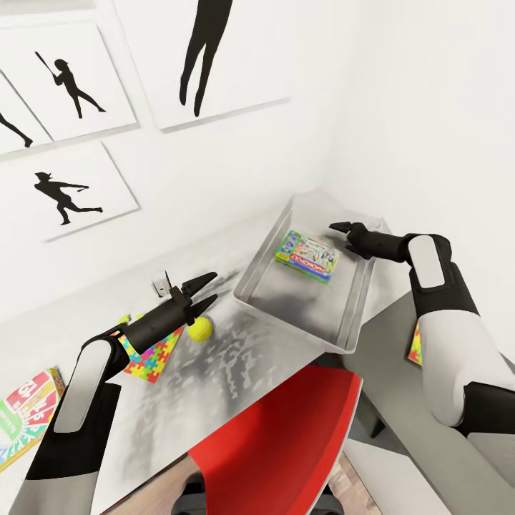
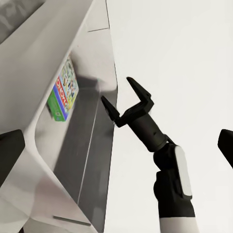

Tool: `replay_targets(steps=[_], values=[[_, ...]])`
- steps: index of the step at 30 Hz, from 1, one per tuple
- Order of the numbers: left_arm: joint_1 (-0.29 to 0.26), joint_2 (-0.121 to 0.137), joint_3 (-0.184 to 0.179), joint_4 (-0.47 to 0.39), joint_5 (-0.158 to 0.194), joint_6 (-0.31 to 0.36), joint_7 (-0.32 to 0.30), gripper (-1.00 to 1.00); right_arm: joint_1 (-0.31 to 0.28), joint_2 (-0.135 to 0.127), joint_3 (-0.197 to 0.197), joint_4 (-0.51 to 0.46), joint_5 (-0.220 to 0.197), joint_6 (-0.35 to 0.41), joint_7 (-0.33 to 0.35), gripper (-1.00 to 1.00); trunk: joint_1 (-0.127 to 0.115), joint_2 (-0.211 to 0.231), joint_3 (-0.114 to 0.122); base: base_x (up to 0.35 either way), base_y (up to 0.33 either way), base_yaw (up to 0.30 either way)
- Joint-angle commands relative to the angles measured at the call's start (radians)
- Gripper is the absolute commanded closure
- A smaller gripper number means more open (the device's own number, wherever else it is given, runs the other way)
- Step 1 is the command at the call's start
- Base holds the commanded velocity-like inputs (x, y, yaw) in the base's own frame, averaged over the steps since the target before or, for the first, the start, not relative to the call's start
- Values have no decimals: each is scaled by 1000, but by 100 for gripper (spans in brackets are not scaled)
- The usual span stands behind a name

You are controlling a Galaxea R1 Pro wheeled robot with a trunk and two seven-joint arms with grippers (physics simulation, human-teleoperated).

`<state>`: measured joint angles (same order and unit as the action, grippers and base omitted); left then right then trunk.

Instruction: Put all the toys in the child's room - the three board games (two on the bed and one on the table), the two jigsaw puzzles on the table, and the tennis ball on the table - inside the toy box on the table in the child's room.

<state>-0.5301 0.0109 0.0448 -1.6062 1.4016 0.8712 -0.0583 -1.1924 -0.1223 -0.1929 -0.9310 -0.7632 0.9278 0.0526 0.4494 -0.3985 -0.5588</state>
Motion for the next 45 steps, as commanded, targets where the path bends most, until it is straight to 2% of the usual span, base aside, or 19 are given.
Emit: replay_targets(steps=[1, 16, 24, 27, 28, 32, 33, 36, 41, 45], values=[[-1, 0, 1, 0, -6, 5, -6, -100, 0, 0, -2, -9, 6, 5, -2, -100, 1, -2, -1, 0, 0, 0], [-1, 0, 1, 0, -6, 5, -6, -100, 5, -2, -5, -47, 6, 6, -34, -100, 1, -2, -1, 0, 0, 0], [-1, 0, 1, 0, -6, 4, -6, -100, 28, -5, -6, -115, 7, 7, -36, -100, 1, -2, -1, 0, 0, 0], [-1, 0, 1, 0, -6, 5, -7, -100, 84, -9, -5, -221, 7, 7, -36, -100, 1, -2, -1, 0, 0, 0], [-1, 0, 1, 0, -6, 5, -7, -100, 84, -9, -5, -221, 7, 7, -36, -100, 1, -2, -1, 0, 0, 0], [-1, 0, 1, 0, -6, 5, -10, -100, 214, -12, -3, -429, 8, 8, -35, -100, 1, -2, -1, 0, 0, 0], [-1, 0, 1, 0, -6, 5, -10, -100, 214, -12, -3, -429, 8, 8, -35, -100, 1, -2, -1, 0, 0, 0], [-1, 0, 1, -1, -6, 5, -12, -100, 304, -16, -3, -553, 9, 8, -34, -100, 1, -2, -1, 0, 0, 0], [-1, 1, 2, -1, -5, 5, -14, -100, 360, -20, -7, -616, 10, 7, -30, -100, 1, -2, -1, 0, 0, 0], [-1, 2, 3, -1, -4, 6, -15, -100, 413, -38, -13, -656, 11, 8, -26, -100, 1, -2, -1, 0, 0, 0]])
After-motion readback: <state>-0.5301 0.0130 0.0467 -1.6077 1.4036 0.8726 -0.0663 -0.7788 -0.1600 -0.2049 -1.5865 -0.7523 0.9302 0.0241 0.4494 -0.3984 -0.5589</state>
